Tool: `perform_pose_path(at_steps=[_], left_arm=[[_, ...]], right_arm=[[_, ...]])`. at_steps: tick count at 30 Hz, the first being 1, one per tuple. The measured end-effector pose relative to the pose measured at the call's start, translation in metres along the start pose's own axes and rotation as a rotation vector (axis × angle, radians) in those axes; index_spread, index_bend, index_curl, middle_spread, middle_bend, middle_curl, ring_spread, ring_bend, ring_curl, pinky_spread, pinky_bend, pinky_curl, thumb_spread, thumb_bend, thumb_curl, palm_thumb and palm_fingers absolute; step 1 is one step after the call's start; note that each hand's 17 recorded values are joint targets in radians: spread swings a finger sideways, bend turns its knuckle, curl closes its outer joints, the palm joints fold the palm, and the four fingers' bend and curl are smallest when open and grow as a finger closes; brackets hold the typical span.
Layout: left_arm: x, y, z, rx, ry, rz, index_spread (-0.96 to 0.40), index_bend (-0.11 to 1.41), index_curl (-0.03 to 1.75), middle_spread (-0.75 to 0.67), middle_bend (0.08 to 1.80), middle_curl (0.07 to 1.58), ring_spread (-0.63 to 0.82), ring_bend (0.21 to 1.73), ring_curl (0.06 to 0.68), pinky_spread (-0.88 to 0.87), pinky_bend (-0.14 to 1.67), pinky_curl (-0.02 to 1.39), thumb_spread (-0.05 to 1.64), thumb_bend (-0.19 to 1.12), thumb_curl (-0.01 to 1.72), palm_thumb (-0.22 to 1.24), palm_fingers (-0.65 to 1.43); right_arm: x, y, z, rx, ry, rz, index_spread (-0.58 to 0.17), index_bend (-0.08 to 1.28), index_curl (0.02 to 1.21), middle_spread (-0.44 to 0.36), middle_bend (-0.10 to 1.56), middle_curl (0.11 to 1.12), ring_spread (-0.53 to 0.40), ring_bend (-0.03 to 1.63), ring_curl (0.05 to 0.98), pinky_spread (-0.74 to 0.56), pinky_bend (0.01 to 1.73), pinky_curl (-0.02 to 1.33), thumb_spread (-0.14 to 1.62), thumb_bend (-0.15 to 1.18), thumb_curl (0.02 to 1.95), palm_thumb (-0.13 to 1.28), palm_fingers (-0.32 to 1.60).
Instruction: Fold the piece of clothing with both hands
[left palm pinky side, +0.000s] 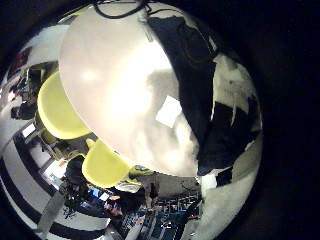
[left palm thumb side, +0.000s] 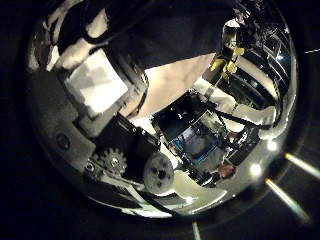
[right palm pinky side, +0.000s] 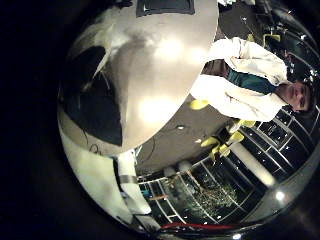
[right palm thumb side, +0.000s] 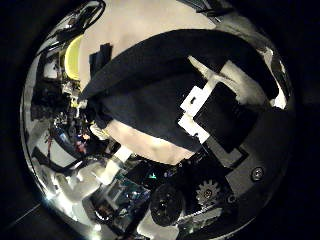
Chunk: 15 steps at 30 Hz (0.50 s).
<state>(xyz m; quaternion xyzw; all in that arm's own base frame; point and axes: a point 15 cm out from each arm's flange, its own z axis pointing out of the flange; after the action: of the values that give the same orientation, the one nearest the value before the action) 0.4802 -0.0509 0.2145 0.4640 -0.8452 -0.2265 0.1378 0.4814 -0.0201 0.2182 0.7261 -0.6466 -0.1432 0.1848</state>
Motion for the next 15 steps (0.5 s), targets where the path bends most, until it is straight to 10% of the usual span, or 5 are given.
perform_pose_path(at_steps=[8,15], left_arm=[[-0.060,-0.016,-0.042,0.312,0.045,-0.194,-0.41,0.17,1.23,-0.42,0.26,0.97,-0.28,0.98,0.381,-0.34,0.68,0.61,1.06,-0.03,0.44,0.54,0.18],[-0.066,0.044,-0.095,0.423,0.065,-0.228,-0.33,0.17,1.03,-0.26,0.23,0.86,-0.19,0.92,0.358,-0.20,0.61,0.59,1.08,-0.02,0.40,0.53,0.20]], right_arm=[[0.037,-0.001,-0.011,0.074,-0.050,0.065,-0.381,0.20,0.75,-0.278,0.83,0.81,-0.301,1.17,0.821,-0.38,0.91,1.11,1.25,-0.02,0.68,0.74,0.33],[0.073,0.037,-0.072,0.249,-0.144,0.092,-0.417,0.22,0.60,-0.280,0.54,0.64,-0.209,0.93,0.670,-0.17,0.63,0.98,1.30,-0.01,0.59,0.70,0.10]])
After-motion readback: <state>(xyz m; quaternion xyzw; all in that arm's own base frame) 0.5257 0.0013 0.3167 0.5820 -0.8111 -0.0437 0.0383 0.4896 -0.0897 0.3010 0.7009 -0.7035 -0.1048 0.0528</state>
